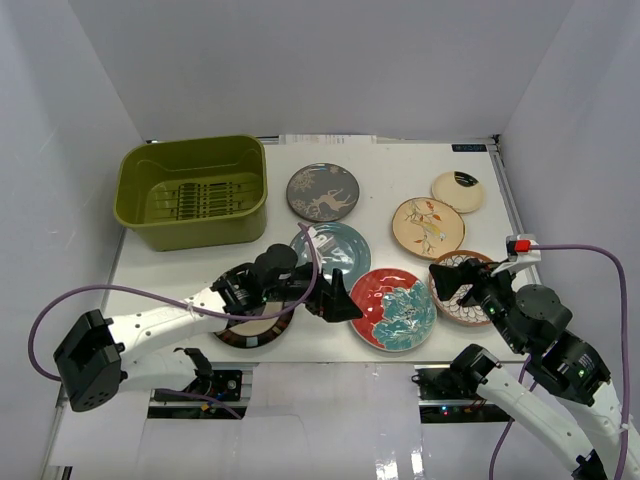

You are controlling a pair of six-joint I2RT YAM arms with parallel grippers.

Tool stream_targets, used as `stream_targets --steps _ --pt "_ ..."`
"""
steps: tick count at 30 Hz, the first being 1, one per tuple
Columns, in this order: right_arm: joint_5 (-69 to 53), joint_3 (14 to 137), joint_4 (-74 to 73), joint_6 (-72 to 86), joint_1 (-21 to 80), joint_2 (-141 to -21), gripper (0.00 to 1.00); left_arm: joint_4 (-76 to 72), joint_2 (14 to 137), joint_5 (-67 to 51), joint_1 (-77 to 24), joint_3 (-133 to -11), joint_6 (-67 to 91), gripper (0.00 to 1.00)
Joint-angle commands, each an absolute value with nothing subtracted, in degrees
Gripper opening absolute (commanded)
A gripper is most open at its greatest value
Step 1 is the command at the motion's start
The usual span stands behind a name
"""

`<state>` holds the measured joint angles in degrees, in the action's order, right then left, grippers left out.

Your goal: Place the plates into the plastic bin on the countertop

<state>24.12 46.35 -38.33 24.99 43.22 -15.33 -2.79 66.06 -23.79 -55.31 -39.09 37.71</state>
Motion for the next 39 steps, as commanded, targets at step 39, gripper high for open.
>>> stream_targets --steps 39 --pt "14.6 36.0 -31.3 28.7 43.5 -14.3 0.78 -19.7 92.7 10.7 -65.7 -33.9 51.3 0.65"
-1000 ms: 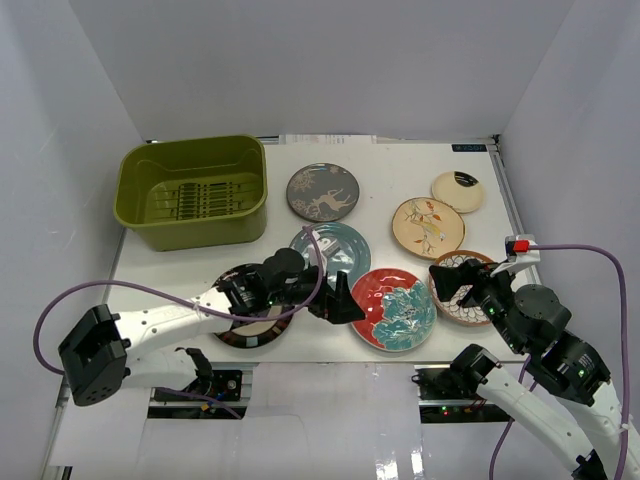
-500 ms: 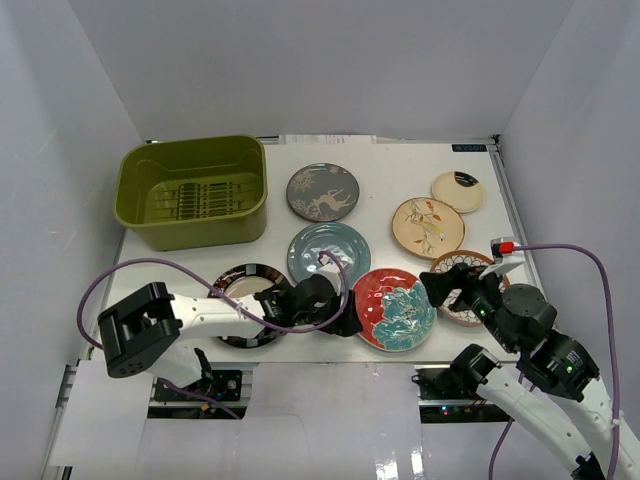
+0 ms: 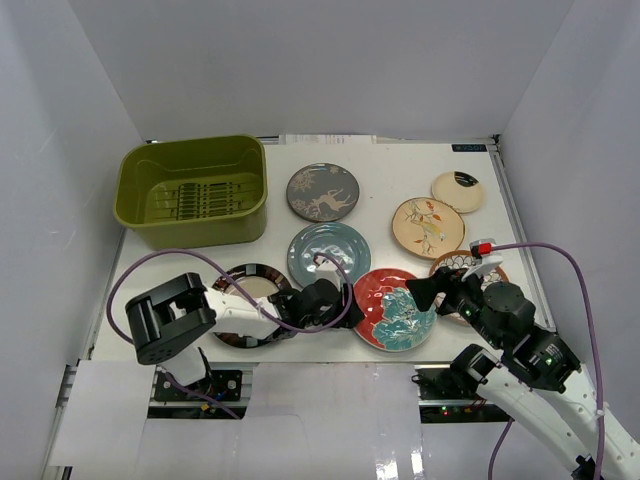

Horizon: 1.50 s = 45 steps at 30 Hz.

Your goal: Place the plates into the plastic bin on the countertop

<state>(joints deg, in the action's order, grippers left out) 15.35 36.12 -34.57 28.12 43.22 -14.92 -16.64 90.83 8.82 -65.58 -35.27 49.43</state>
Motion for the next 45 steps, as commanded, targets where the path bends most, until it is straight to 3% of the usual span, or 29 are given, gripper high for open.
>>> stream_targets --steps 1,5,8,9,10,14,21,25,29,38,45 --pt "14.4 36.1 -31.3 28.7 43.5 -14.4 0.78 -20.4 93.4 10.6 -65.7 -33.8 51.5 0.63" --pt "13.7 35.2 -30.9 29.4 43.5 -13.9 0.77 -24.1 95.8 11.6 -65.7 -32.2 53.6 0.51" --pt "12.5 34.6 -30.9 30.0 43.5 -13.9 0.77 -24.3 96.6 12.4 -65.8 -31.5 54.3 0.22" --pt "12.4 34.5 -31.0 30.1 43.5 -14.0 0.77 -23.9 96.4 12.6 -65.7 -31.1 54.5 0.06" --pt "12.2 34.5 -31.1 30.1 43.5 -14.1 0.77 -23.2 96.1 12.7 -65.7 -30.8 55.2 0.00" --pt "11.6 34.4 -31.1 30.9 43.5 -14.1 0.77 -22.9 90.8 11.9 -66.3 -26.2 57.3 0.00" --pt "9.2 38.3 -30.7 30.7 43.5 -17.0 0.81 -14.3 64.4 12.7 -67.1 -19.9 58.0 0.00" --pt "8.3 42.5 -30.8 29.4 43.5 -20.4 0.83 -2.4 45.1 14.7 -67.1 -25.4 56.9 0.00" --pt "10.6 45.0 -30.8 28.7 43.5 -21.4 0.81 8.0 34.7 21.3 -66.4 -33.6 54.4 0.00" --pt "9.9 41.1 -27.7 29.7 43.5 -23.9 0.77 14.4 32.9 42.3 -66.0 -54.0 40.4 0.00" --pt "2.3 37.2 -19.4 30.5 43.5 -29.8 0.79 -2.5 42.4 52.4 -66.0 -65.6 19.5 0.00"
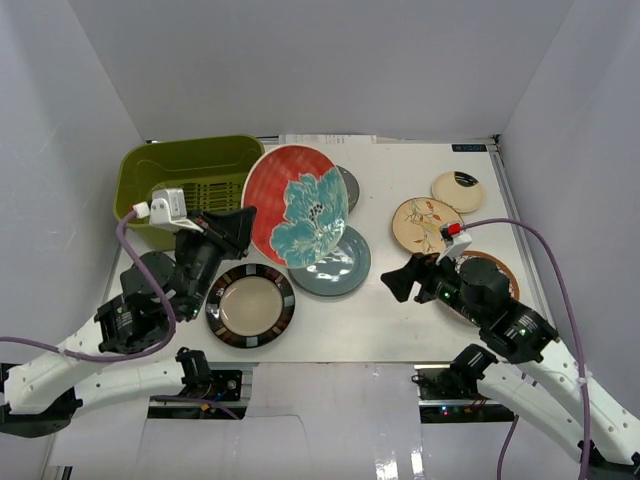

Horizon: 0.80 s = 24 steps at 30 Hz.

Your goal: Place the plates into the plastic bin on the countertop

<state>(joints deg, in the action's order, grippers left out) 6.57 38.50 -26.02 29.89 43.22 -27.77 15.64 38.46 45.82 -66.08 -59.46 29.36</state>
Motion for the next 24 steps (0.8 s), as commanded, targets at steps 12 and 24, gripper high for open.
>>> stream_targets --steps 12,24 --pt "-3.9 34.4 -15.2 31.2 43.6 -31.6 0.79 12.0 68.8 4.2 -15.0 -86.2 40.1 0.00" --pt "-3.0 32.5 -15.8 29.2 43.6 -32.9 0.80 6.1 72.2 -18.2 13.4 -80.4 52.1 0.00"
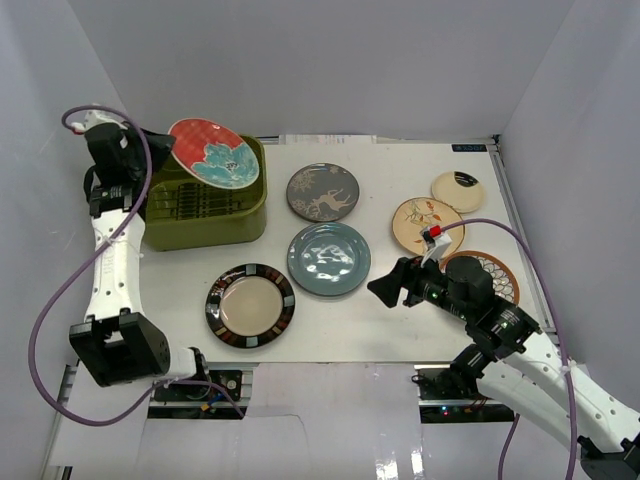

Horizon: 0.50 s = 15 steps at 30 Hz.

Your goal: Place the plates into the plastic bin on the countertop

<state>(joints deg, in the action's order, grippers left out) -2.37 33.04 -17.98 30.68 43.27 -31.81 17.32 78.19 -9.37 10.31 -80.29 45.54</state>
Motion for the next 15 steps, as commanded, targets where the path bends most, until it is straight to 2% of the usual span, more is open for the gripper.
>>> stream_targets --steps 1,5,9,15 --pt "-3.9 32.5 -14.6 28.9 43.6 -33.4 0.80 6.1 72.2 -18.0 15.2 -79.5 51.9 0.00" --pt "-5.5 33.7 -13.6 28.0 43.6 -36.0 0.80 -1.6 73.6 -24.2 22.4 -72.9 57.0 0.00" --pt "-5.4 33.4 -13.3 27.6 43.7 -35.7 0.80 -4.7 75.2 -25.8 22.7 -68.7 56.6 0.00" --pt "-8.0 26.8 -0.7 37.7 45.8 -37.6 0.82 -6.3 80.1 -24.3 22.6 -67.3 52.3 0.00"
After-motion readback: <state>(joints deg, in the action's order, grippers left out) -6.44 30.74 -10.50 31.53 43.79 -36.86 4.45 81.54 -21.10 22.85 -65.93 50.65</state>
